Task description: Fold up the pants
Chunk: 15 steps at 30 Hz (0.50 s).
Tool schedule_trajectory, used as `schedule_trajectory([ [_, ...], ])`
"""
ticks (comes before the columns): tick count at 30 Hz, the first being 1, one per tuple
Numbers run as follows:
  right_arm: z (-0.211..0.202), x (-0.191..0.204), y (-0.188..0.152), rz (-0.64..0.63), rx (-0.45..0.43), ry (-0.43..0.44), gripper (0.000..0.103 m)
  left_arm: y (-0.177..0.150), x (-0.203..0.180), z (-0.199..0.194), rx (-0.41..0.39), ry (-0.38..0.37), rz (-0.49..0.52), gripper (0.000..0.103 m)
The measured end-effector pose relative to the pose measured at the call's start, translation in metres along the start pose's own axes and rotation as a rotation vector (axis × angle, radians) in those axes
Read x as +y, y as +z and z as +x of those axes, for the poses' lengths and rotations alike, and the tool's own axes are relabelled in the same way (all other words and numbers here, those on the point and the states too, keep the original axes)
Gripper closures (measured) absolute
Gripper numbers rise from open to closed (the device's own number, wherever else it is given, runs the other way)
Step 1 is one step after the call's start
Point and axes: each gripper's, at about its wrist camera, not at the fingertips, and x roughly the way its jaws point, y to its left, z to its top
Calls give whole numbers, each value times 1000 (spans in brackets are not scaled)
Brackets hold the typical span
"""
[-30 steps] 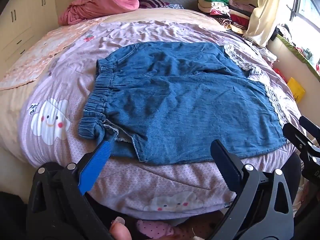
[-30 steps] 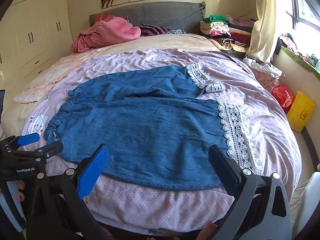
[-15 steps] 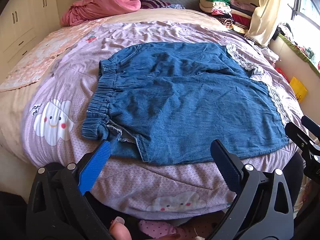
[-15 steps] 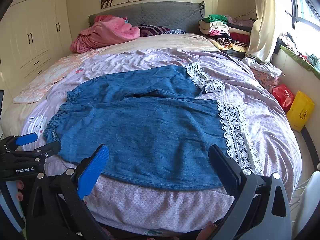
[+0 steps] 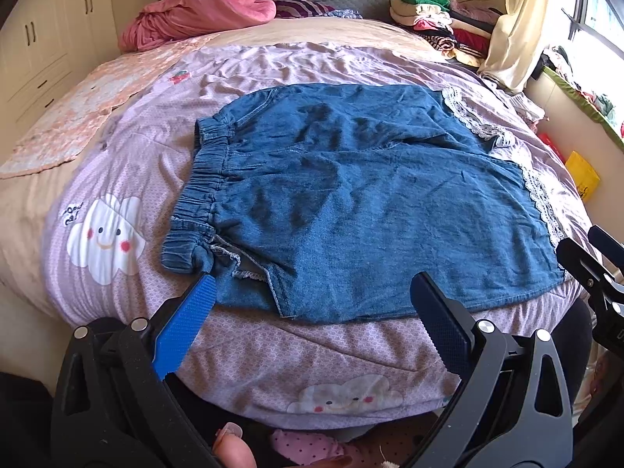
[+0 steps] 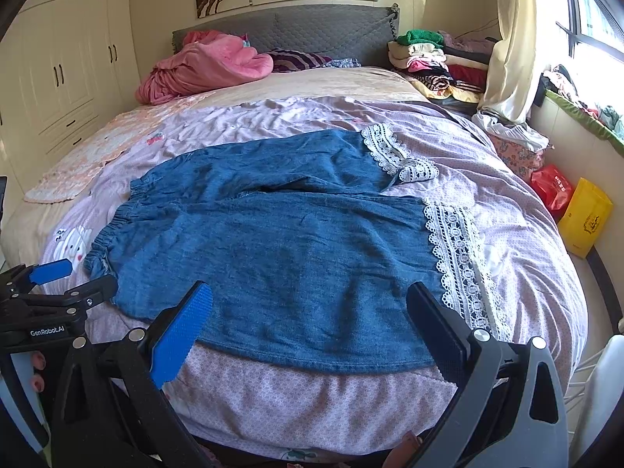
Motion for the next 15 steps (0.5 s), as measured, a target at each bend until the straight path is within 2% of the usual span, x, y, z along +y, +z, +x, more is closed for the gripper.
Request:
schedule_trajectory([
  [15, 3, 4, 2, -7, 1, 1, 4, 2, 2, 2, 1, 3, -2, 9],
])
